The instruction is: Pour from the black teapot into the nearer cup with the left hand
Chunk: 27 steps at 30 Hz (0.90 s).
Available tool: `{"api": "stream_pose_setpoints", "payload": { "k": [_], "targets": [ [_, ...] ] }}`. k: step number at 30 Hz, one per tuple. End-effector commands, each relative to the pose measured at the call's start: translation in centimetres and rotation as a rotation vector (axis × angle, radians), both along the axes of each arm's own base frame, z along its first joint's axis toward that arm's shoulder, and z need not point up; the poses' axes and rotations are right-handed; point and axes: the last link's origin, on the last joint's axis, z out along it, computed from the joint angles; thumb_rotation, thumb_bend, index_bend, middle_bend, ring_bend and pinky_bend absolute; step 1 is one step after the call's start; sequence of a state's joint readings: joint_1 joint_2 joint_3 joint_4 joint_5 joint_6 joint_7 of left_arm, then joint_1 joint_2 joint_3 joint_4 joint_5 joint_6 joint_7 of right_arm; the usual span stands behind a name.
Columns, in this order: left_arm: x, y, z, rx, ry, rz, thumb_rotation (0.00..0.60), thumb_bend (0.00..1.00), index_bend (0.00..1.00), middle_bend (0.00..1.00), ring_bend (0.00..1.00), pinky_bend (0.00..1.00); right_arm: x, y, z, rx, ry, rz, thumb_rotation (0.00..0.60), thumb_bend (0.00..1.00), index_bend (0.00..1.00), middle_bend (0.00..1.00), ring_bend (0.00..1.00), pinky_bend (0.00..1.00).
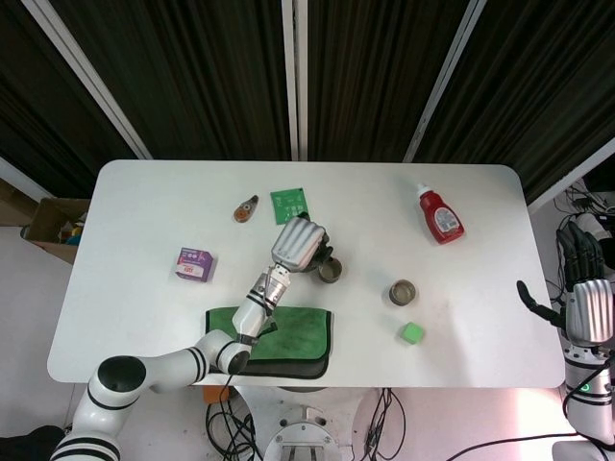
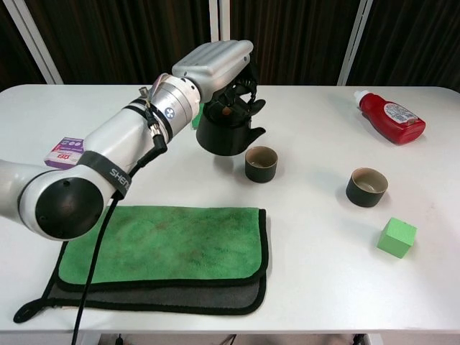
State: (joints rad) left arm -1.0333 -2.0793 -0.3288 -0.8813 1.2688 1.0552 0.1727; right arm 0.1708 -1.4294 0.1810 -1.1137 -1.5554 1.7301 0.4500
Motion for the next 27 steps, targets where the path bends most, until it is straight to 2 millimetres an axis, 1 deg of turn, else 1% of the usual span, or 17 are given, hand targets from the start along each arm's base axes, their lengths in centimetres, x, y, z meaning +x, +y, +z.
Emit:
{"api": "stream_pose_setpoints", "payload": {
  "k": [1, 8, 27],
  "targets": [
    [0.25, -0.11, -0.14, 0.019, 0.013, -0.020, 0.600, 0.39, 1.00, 1.00, 1.00, 0.45, -0.02, 0.00, 0.04, 0.000, 0.001, 0.000, 0.600, 0.24, 0.00, 0.00, 0.00, 0.00],
    [0.29, -0.20, -0.31, 0.022, 0.013, -0.022, 0.600, 0.39, 1.00, 1.00, 1.00, 0.45, -0.06, 0.01, -0.05, 0.003, 0.000, -0.002, 0.600, 0.24, 0.00, 0.00, 0.00, 0.00],
    [0.73, -0.68, -0.53, 0.106, 0.095, -0.107, 0.600, 0.40, 1.00, 1.00, 1.00, 0.45, 0.13, -0.06, -0.22, 0.010, 0.002, 0.003, 0.600, 0.24, 0.00, 0.00, 0.00, 0.00]
  ]
}}
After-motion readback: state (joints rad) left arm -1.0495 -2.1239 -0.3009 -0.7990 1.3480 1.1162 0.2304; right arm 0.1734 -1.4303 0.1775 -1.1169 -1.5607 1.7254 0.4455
